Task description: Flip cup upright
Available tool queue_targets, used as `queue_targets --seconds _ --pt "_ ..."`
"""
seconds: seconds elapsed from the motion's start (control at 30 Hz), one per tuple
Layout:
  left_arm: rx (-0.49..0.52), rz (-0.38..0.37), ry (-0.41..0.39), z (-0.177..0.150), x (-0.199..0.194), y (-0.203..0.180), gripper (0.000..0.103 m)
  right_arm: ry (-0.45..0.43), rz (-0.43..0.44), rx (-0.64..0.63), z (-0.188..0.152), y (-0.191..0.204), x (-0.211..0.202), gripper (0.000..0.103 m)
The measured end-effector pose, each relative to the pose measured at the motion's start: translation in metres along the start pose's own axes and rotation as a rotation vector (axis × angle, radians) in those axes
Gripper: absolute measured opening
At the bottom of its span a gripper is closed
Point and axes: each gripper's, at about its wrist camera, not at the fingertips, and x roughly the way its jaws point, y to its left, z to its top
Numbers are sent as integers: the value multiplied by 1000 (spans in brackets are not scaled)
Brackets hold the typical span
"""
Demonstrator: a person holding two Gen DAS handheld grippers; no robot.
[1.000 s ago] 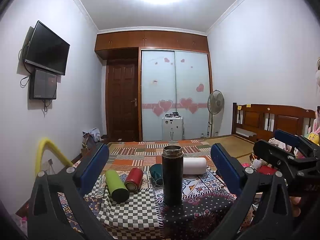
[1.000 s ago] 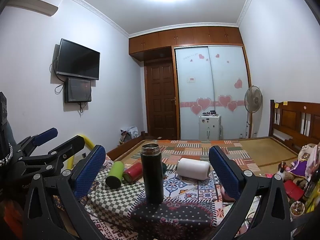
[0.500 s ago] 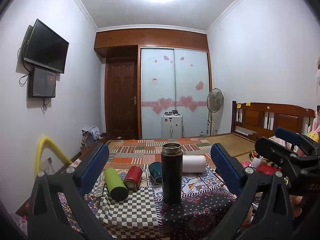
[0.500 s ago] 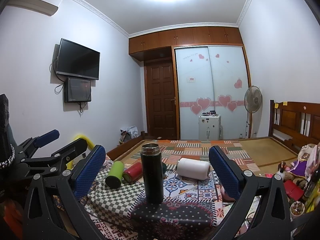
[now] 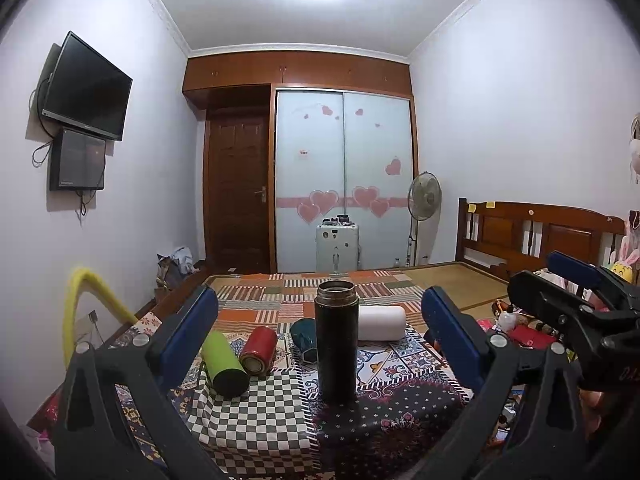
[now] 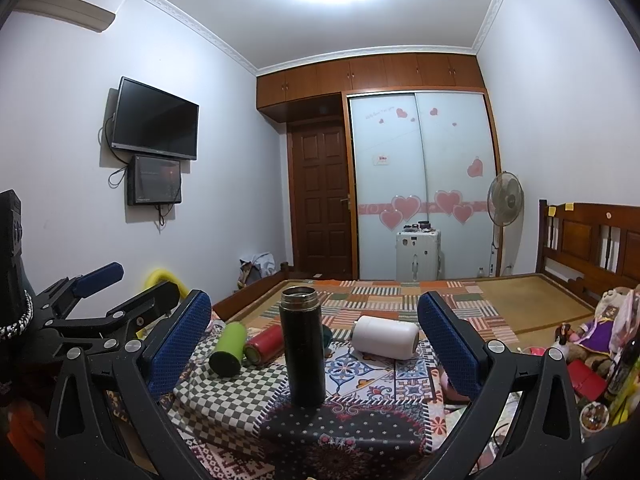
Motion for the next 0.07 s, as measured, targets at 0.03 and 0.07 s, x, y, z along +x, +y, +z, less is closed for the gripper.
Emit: queue_targets --seconds 0.03,0.07 --pt "-2 -1 2 0 1 0 103 0 -1 0 0 0 0 103" --pt "-5 -2 5 0 1 1 103 1 -1 0 0 -1 0 103"
